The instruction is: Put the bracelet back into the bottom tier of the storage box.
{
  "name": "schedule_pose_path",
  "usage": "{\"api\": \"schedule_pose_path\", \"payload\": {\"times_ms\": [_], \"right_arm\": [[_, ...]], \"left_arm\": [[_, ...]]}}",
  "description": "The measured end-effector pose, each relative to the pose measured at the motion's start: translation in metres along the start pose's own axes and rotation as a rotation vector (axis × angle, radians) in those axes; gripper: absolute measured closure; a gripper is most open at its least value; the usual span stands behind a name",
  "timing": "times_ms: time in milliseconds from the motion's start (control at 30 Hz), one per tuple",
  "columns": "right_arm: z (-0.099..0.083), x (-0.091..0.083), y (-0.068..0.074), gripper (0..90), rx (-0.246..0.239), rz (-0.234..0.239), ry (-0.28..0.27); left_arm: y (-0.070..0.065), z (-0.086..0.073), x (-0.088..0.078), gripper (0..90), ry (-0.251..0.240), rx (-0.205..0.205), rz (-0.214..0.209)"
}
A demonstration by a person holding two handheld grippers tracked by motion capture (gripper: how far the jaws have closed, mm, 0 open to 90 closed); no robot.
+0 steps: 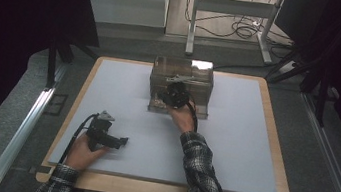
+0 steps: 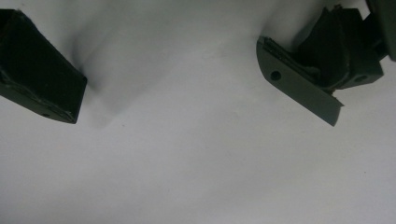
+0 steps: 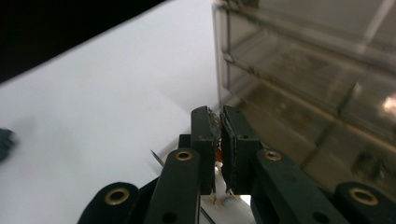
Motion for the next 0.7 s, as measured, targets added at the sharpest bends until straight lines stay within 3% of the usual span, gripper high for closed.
{"api": "schedule_pose_path", "payload": {"times_ms": [100,300,700], "right_arm": [[-0.01,0.004,-0.002,78.6,0.004,-0.021,0.038],[-0.013,0.003,-0.004,70.1,0.013,-0.038,0.038],[-0.018,-0.01,-0.003,60.4,-0.003,-0.022,0.051]], "left_arm": [[0.0,0.0,0.0,0.0,0.0,0.0,0.0],[0.0,0.0,0.0,0.0,0.0,0.0,0.0],[0.0,0.0,0.0,0.0,0.0,0.0,0.0]]}}
Point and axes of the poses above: each handheld gripper's, and its own axes: x roughly forward along the jaws, z roughly out of its top, y roughly to its left, the point moved 1 cm from there along x, roughly forward along the jaws, and after that the axes turned 10 degrees about -x, right-handed, at the moved point
